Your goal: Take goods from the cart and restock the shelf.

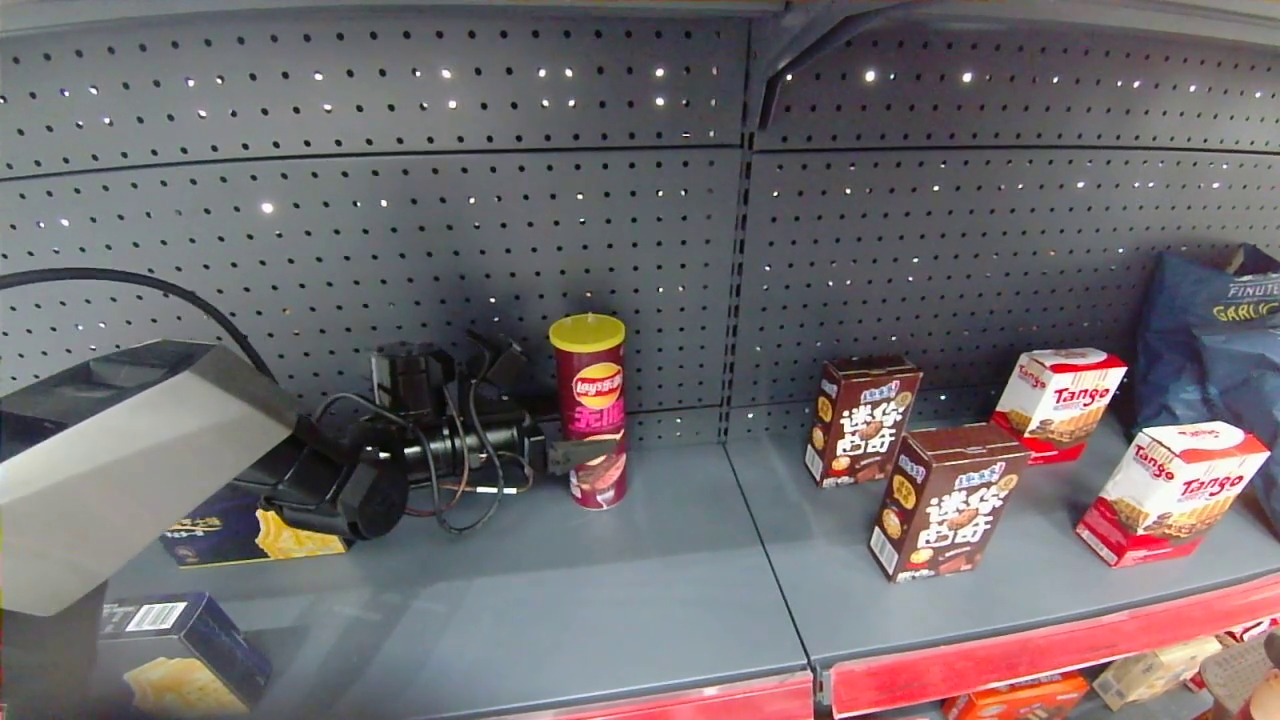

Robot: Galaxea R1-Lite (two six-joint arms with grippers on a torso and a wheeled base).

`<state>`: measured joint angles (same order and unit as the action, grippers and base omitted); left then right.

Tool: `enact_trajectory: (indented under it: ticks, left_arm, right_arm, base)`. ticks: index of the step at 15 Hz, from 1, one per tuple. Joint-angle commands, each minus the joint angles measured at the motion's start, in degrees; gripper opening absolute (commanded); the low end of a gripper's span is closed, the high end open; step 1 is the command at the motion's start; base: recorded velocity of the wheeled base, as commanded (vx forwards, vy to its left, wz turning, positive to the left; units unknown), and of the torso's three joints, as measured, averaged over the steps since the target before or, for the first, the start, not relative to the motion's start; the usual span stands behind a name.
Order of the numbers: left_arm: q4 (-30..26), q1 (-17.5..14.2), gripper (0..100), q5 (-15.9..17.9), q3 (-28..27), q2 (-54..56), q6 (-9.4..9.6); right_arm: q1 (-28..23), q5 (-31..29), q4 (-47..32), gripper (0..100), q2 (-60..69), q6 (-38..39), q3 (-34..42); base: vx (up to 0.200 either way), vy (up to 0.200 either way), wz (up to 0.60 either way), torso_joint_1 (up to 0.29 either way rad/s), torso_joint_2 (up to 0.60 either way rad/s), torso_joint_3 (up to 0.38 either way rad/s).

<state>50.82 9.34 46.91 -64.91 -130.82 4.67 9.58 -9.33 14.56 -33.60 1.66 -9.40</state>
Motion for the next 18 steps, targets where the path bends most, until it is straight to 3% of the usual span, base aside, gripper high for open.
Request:
enact_trajectory:
  ticks: [1,2,3,8,12,18]
  left_arm:
    - [0.1,0.0,100,-0.1,-1.1,-1.6,-0.01]
    - [0.1,0.0,100,-0.1,-1.3,-1.9,-0.01]
    - [0.2,0.0,0,-0.1,-1.4,-1.9,0.08]
    - [0.2,0.8,0,-0.2,0.7,0.7,0.08]
    - [0.8,2.8,0,-0.2,12.2,12.2,0.16]
    - [13.2,4.3,0,-0.2,32.0,22.7,-0.27]
  right_arm:
    - [0.0,0.0,0.0,0,0.0,0.0,0.1]
    - [0.0,0.0,0.0,0,0.0,0.0,0.2]
    - [0.0,0.0,0.0,0,0.0,0.0,0.4]
    - [0.0,0.0,0.0,0,0.3,0.1,1.8]
    - [0.0,0.0,0.0,0,0.3,0.1,1.7]
    - [0.0,-0.1,0.0,0,0.2,0.1,1.4]
  base:
    - [0.000,0.000,0.00,0.000,0.00,0.000]
    - [0.000,0.000,0.00,0.000,0.00,0.000]
    - [0.000,0.000,0.00,0.000,0.00,0.000]
    - [0.000,0.000,0.00,0.000,0.00,0.000]
    - [0.000,0.000,0.00,0.000,0.00,0.000]
    - [0.000,0.000,0.00,0.000,0.00,0.000]
